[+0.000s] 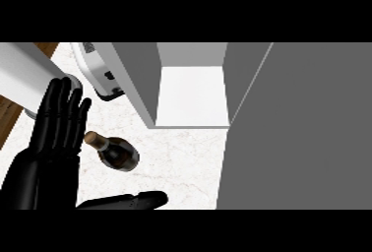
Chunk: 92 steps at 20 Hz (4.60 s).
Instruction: Pick up the wine, place it into the cabinet and close the cabinet
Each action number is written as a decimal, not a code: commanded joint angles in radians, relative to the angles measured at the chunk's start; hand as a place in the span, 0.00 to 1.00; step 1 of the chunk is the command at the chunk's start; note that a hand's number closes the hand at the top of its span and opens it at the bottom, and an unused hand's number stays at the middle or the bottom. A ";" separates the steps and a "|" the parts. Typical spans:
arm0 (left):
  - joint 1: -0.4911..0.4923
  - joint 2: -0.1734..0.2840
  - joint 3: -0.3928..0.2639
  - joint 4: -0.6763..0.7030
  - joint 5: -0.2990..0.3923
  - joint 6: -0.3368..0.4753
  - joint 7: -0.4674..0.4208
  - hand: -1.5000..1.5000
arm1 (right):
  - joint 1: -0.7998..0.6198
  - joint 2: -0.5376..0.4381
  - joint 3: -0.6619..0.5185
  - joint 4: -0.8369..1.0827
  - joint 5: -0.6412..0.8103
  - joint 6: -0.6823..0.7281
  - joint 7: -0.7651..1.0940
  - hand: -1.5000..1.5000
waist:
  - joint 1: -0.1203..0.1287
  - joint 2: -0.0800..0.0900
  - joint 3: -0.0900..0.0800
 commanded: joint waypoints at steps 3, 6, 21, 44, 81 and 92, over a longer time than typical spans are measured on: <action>0.159 0.014 0.064 0.106 0.065 0.025 -0.243 0.00 | 0.076 0.023 -0.012 -0.065 -0.066 0.044 -0.031 0.00 | 0.001 0.000 0.000; 0.140 -0.008 0.122 0.218 0.128 0.030 -0.339 0.00 | 0.134 -0.010 -0.091 -0.093 -0.158 0.105 -0.042 0.00 | -0.007 0.000 0.000; 0.301 -0.004 0.265 0.458 0.345 -0.119 -0.741 0.00 | 0.135 0.026 -0.087 -0.119 -0.171 0.141 0.013 0.00 | 0.001 -0.001 0.000; 0.237 0.052 0.462 0.936 0.473 -0.349 -1.059 0.00 | 0.089 0.035 -0.123 -0.155 -0.214 0.140 0.105 0.00 | -0.001 -0.001 0.000; -0.175 -0.021 0.535 1.839 0.425 -0.500 -1.544 1.00 | 0.078 0.060 -0.115 -0.064 -0.185 0.194 0.004 0.00 | -0.017 0.004 -0.001; -0.060 0.097 0.611 1.817 0.522 -0.703 -1.664 1.00 | 0.116 0.091 -0.050 -0.071 -0.107 0.177 0.018 0.00 | 0.001 0.000 0.000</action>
